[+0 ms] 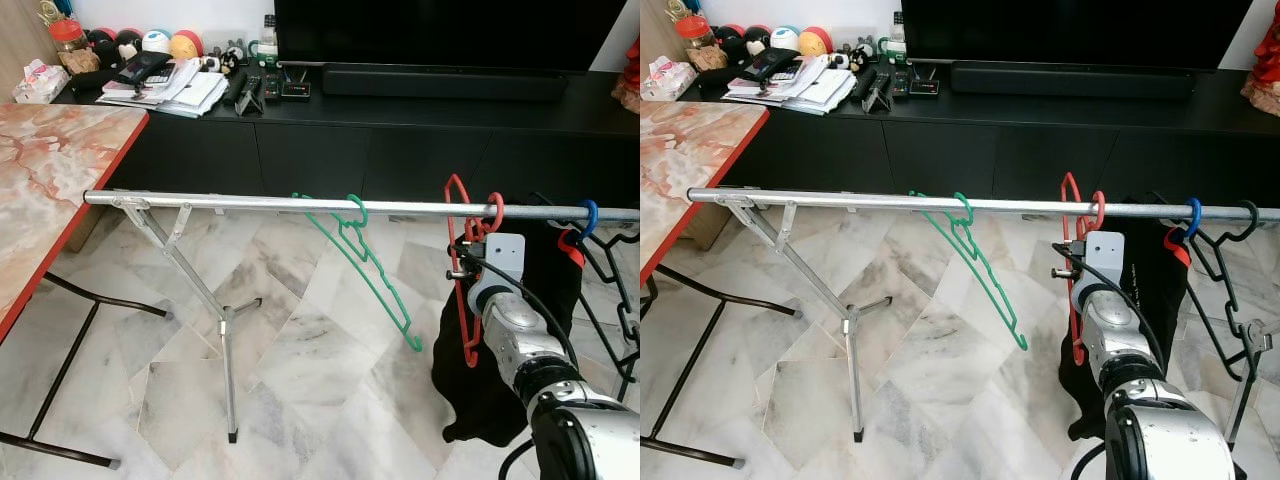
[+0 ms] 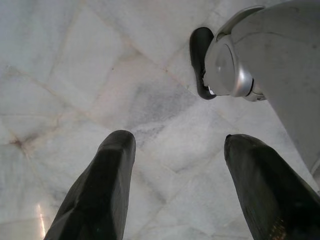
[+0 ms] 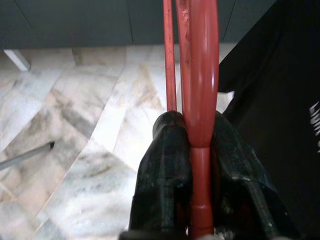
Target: Hang hanger
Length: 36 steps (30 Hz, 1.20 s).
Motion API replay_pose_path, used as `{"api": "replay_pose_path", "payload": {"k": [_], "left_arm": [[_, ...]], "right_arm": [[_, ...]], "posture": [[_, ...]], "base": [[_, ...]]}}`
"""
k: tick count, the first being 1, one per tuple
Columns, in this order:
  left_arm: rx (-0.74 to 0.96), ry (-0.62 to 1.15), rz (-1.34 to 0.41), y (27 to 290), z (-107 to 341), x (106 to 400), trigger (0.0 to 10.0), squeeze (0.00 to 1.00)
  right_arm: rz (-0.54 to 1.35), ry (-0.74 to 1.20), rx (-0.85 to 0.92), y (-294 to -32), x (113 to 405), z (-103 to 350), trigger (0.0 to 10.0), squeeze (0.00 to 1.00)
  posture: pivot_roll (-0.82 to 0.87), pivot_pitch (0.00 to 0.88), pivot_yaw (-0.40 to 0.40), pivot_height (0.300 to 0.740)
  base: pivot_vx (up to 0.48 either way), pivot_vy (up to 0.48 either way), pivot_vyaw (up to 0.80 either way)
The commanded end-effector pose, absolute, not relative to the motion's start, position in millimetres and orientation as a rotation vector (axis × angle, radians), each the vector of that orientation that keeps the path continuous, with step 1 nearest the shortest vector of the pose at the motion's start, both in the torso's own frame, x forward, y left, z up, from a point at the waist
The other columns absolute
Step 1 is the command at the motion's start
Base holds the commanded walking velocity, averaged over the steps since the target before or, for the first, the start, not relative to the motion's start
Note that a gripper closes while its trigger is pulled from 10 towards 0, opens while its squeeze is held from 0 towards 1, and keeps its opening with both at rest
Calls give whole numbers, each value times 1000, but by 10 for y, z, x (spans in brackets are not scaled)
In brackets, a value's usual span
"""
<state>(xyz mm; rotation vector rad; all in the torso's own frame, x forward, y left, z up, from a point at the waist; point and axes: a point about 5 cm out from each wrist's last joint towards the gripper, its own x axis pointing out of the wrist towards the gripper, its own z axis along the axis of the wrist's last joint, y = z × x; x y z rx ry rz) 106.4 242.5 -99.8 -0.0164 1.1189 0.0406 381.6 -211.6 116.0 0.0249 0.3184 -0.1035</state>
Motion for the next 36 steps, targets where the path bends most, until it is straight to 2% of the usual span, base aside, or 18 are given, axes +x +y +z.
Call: {"api": "replay_pose_path", "payload": {"k": [1,11,12,21,23,24,25,30,31,32,33,34,36], "left_arm": [[-17,1174,35,2375,-1054,902,10000,0],[-26,1185,16,2261,-1092,847,10000,0],[-27,1187,13,2261,-1094,836,10000,0],[-26,1181,19,2281,-1091,820,10000,0],[-11,1074,121,2434,-1017,931,10000,0],[-11,1074,121,2434,-1017,931,10000,0],[-35,1001,177,2518,-952,1068,10000,0],[-16,893,190,2590,-833,1345,10000,0],[-8,842,184,2572,-776,1495,10000,0],[-8,842,184,2572,-776,1495,10000,0],[-1,809,179,2567,-736,1582,10000,0],[-1,809,179,2567,-736,1582,10000,0],[6,732,171,2548,-644,1762,10000,0]], "right_arm": [[-96,355,43,-2096,3814,1136,10000,0],[-50,435,65,-2031,3768,1018,10000,0],[-39,437,75,-2019,3759,999,10000,1000],[-48,426,83,-2032,3745,980,10000,1000],[-49,437,109,-2037,3695,895,10000,1000],[-49,437,109,-2037,3695,895,10000,1000],[-46,447,116,-2027,3668,847,10000,1000],[-33,447,123,-1991,3641,796,10000,1000],[-18,435,127,-1972,3633,784,10000,627],[-18,435,127,-1972,3633,784,10000,627],[-14,434,127,-1969,3626,773,10000,0],[-14,434,127,-1969,3626,773,10000,0],[-8,438,126,-1965,3605,741,10000,0]], "posture": [[36,210,-6,740],[32,217,-6,740],[28,227,-8,740],[27,233,-6,740],[28,235,-1,740],[28,235,-1,740],[31,231,0,740],[32,223,5,740],[35,213,7,740],[35,213,7,740],[35,211,8,740],[35,211,8,740],[40,196,7,740]], "base": [[0,0,0],[0,0,0],[0,0,0],[0,0,0],[0,0,0],[0,0,0],[0,0,0],[0,0,0],[0,0,0],[0,0,0],[0,0,0],[0,0,0],[0,0,0]]}}
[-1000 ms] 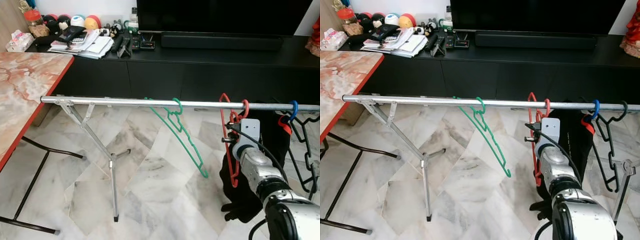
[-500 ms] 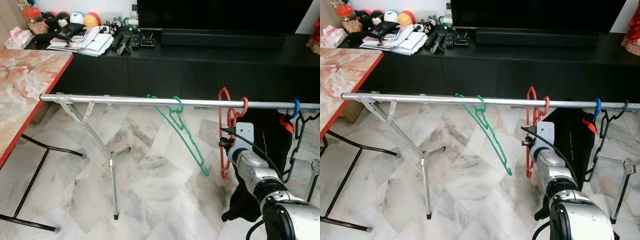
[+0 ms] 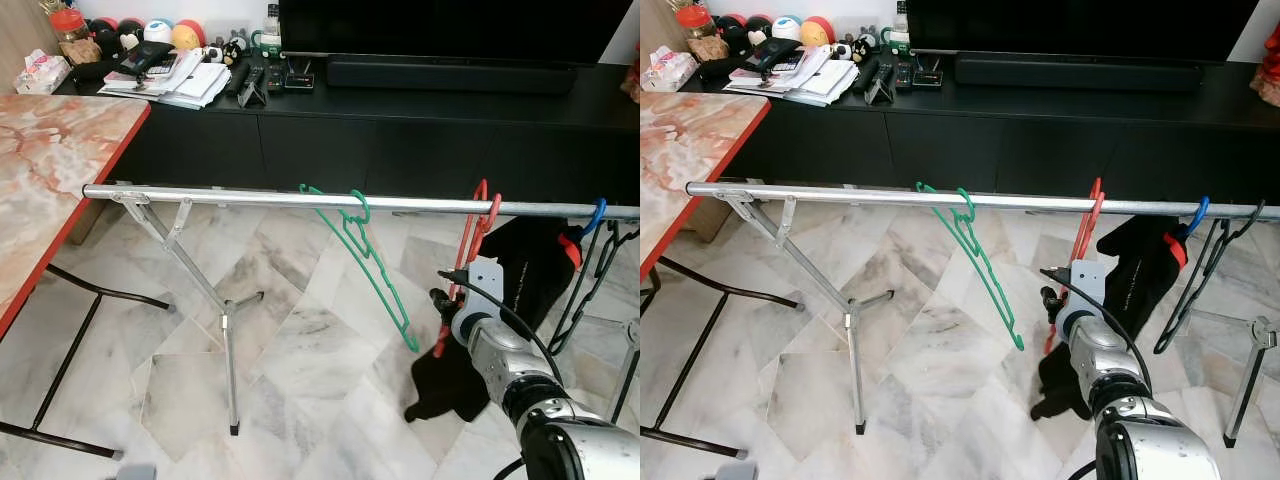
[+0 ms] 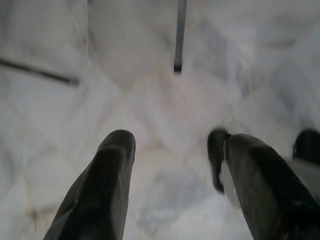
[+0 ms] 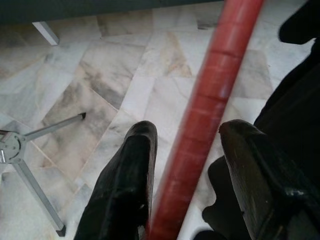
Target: Hang hanger
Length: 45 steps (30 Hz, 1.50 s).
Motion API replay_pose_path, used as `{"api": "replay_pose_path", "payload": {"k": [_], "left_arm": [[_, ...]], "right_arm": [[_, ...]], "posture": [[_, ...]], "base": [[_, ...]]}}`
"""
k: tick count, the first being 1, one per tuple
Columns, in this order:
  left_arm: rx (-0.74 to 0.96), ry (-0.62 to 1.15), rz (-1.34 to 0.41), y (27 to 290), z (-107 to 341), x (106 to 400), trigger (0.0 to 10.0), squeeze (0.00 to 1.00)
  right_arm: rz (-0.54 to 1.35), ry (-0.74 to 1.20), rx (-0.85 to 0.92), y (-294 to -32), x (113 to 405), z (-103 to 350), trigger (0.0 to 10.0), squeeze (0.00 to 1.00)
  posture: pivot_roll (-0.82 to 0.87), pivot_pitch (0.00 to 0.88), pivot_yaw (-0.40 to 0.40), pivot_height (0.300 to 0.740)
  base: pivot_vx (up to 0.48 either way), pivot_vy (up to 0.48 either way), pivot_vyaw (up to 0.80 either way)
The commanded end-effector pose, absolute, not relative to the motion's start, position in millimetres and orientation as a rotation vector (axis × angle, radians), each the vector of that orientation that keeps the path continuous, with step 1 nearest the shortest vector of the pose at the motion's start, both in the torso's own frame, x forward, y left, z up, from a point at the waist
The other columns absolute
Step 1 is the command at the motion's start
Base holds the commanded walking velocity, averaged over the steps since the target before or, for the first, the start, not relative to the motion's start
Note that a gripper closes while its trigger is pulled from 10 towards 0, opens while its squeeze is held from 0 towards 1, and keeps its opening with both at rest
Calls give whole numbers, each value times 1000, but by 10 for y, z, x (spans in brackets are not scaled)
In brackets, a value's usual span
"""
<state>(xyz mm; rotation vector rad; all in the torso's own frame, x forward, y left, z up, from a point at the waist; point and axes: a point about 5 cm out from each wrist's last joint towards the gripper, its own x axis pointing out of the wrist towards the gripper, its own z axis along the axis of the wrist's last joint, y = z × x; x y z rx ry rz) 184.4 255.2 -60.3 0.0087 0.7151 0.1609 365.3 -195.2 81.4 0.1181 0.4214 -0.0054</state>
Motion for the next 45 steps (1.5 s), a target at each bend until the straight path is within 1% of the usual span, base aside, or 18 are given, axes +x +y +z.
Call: {"api": "replay_pose_path", "payload": {"k": [1,3,6,11,12,16,18,23,25,27,28,33,38,42,45], "left_arm": [[8,691,166,2529,-598,1844,10000,0],[11,630,153,2475,-530,1959,10000,0],[11,609,141,2394,-522,1998,10000,0],[-1,626,113,2214,-563,2028,10000,0],[-1,626,113,2214,-563,2028,10000,0],[-8,653,98,2119,-612,1992,10000,0],[-7,655,94,2104,-617,1987,10000,0],[-9,688,87,2042,-673,1922,10000,0],[-9,698,80,2028,-686,1906,10000,0],[-9,706,75,2019,-696,1896,10000,0],[-8,708,72,2011,-699,1892,10000,0],[-8,700,66,2005,-679,1926,10000,0],[-9,698,61,1998,-660,1969,10000,0],[-8,688,54,1999,-610,2071,10000,0],[-2,685,53,2019,-579,2128,10000,0]], "right_arm": [[-3,443,124,-1960,3589,716,10000,0],[8,464,106,-1942,3538,636,10000,0],[25,486,105,-1902,3482,548,10000,0],[58,548,79,-1816,3280,277,10000,0],[58,548,79,-1816,3280,277,10000,0],[18,590,121,-1833,3071,53,10000,0],[12,597,130,-1834,3018,4,10000,0],[58,462,179,-1787,2887,-44,10000,0],[75,454,166,-1777,2847,-67,10000,0],[94,491,124,-1769,2751,-155,10000,0],[91,547,99,-1775,2658,-248,10000,0],[87,648,72,-1770,2417,-450,10000,0],[22,662,60,-1803,2323,-513,10000,0],[-54,759,117,-1813,2161,-641,10000,0],[-55,794,116,-1790,2112,-680,10000,0]], "posture": [[39,193,7,740],[33,178,6,740],[28,166,5,740],[16,141,5,740],[16,141,5,740],[-1,131,10,740],[-5,127,10,740],[-19,114,12,740],[-25,109,12,740],[-29,104,11,740],[-31,98,10,740],[-30,87,8,740],[-24,85,10,740],[-26,91,17,740],[-25,98,21,740]], "base": [[0,0,0],[0,0,0],[0,0,0],[0,0,0],[0,0,0],[0,0,0],[0,0,0],[0,0,0],[0,0,0],[0,0,0],[0,0,0],[0,0,0],[0,0,0],[0,0,0],[0,0,0]]}}
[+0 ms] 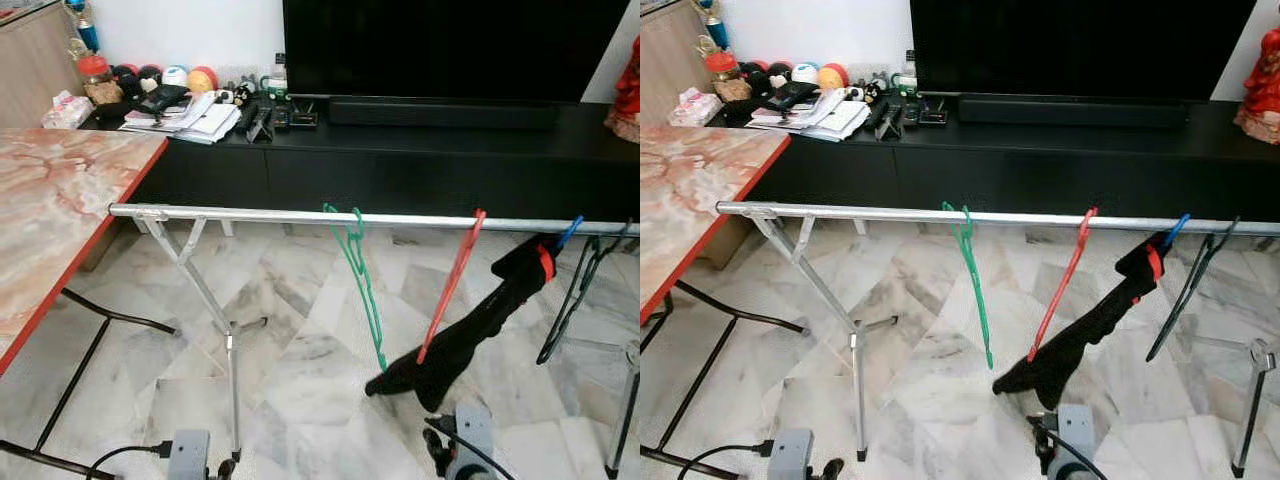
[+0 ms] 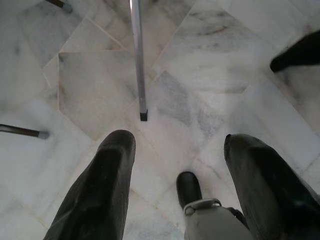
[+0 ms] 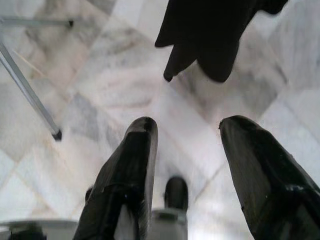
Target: Hang hanger
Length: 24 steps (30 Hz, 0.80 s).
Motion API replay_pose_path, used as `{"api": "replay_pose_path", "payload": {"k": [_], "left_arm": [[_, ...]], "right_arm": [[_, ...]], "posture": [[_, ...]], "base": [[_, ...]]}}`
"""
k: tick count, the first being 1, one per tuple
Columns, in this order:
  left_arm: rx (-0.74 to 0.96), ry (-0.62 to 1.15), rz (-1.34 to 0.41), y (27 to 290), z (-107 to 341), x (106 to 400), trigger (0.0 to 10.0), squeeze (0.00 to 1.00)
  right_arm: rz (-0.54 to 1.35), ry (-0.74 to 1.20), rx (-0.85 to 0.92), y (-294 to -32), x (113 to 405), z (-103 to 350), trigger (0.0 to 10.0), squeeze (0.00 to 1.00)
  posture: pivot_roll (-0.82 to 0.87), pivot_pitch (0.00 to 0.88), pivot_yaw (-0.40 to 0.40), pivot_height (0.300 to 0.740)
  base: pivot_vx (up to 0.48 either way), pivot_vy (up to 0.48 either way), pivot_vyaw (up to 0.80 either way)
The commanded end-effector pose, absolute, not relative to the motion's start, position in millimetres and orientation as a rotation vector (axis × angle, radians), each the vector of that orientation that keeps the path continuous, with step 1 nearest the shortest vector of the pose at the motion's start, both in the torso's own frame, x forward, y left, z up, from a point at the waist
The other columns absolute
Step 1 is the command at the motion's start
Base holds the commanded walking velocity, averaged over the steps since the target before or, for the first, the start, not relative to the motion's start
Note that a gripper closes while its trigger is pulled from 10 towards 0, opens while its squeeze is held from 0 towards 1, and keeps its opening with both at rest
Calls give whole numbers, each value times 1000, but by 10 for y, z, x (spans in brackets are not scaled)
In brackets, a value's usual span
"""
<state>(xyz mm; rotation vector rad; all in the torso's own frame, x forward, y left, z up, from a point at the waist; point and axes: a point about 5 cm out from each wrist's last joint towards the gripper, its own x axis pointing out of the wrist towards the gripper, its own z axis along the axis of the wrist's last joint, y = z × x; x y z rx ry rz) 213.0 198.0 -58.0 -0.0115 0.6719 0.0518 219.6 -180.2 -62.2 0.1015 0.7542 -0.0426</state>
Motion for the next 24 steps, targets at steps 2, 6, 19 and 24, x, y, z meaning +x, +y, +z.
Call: {"api": "replay_pose_path", "payload": {"k": [2,6,19,24], "left_arm": [[5,686,54,2028,-572,2140,10000,0],[18,683,61,2084,-548,2166,10000,0],[-48,749,165,2218,-621,2048,10000,0],[-61,757,174,2226,-612,2079,10000,0]], "right_arm": [[-54,794,126,-1778,2113,-681,10000,0],[-49,799,117,-1755,2105,-689,10000,0],[-69,836,104,-1854,2048,-718,10000,0],[-87,833,110,-1869,2093,-695,10000,0]], "posture": [[-27,102,21,740],[-50,114,21,740],[-64,102,12,740],[-60,81,8,740]], "base": [[0,0,0],[0,0,0],[0,0,0],[0,0,0]]}}
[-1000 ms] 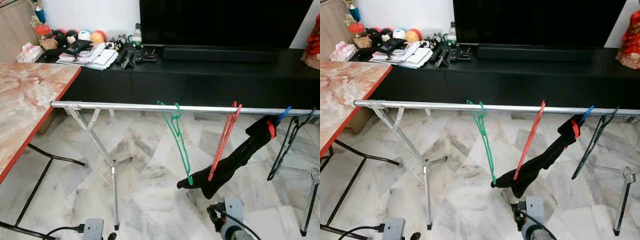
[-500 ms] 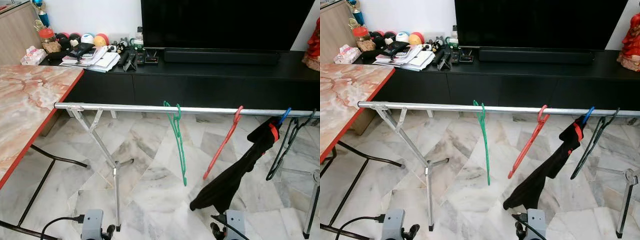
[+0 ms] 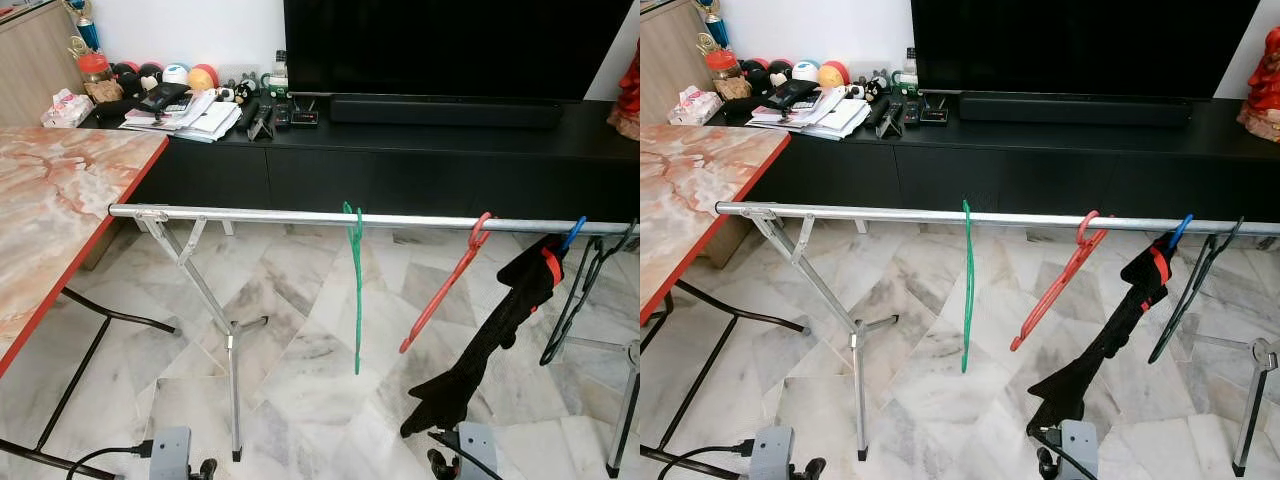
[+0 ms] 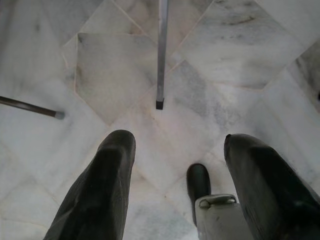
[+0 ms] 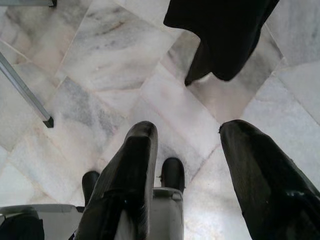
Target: Hang hanger
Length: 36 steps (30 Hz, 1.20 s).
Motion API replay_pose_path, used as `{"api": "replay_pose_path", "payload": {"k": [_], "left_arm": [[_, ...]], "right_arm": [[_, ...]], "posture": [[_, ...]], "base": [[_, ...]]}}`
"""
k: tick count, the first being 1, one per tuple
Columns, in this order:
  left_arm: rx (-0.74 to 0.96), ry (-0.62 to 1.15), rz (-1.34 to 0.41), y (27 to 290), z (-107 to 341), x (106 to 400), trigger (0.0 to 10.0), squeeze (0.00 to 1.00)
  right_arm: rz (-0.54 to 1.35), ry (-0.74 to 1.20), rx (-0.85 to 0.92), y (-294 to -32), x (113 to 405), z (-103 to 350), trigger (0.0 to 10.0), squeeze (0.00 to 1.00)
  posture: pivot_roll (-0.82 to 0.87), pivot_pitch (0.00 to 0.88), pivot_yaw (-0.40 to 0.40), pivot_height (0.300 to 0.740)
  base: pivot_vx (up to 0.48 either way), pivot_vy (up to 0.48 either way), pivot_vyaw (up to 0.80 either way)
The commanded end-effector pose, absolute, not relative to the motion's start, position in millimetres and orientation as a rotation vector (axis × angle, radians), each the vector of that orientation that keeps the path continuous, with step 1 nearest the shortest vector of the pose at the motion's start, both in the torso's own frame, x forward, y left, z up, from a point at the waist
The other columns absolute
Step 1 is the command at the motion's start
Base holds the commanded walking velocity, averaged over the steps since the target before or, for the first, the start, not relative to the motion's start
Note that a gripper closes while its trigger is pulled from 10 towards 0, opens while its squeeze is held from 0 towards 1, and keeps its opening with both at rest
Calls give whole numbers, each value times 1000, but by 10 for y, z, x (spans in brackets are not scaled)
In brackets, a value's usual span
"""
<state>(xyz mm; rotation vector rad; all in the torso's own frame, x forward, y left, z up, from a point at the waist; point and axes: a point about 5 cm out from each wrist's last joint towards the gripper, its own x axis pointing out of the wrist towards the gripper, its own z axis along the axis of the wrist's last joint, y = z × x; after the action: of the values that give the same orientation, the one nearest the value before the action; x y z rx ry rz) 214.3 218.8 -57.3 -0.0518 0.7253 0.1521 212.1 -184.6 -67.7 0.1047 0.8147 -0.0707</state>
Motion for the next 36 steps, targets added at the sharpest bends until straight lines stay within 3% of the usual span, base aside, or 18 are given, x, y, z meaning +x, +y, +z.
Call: {"api": "replay_pose_path", "payload": {"k": [1,6,13,19,33,36], "left_arm": [[-68,761,180,2227,-609,2091,10000,0],[-73,792,190,2232,-655,2017,10000,0],[-96,844,226,2288,-762,1785,10000,0],[-95,878,214,2265,-832,1635,10000,0],[-70,892,185,2264,-839,1621,10000,0],[-72,879,182,2276,-819,1659,10000,0]], "right_arm": [[-83,830,96,-1878,2126,-677,10000,0],[-106,830,116,-1899,2118,-679,10000,0],[-135,897,99,-2002,1898,-785,10000,0],[-163,896,94,-2111,1799,-808,10000,0],[-161,920,118,-2054,1691,-865,10000,0],[-140,924,121,-2019,1700,-868,10000,0]], "posture": [[-64,76,8,740],[-43,21,1,740],[-5,17,-15,740],[-35,126,-10,740],[-46,178,7,740],[-29,180,12,740]], "base": [[0,0,0],[0,0,0],[0,0,0],[0,0,0],[0,0,0],[0,0,-702]]}}
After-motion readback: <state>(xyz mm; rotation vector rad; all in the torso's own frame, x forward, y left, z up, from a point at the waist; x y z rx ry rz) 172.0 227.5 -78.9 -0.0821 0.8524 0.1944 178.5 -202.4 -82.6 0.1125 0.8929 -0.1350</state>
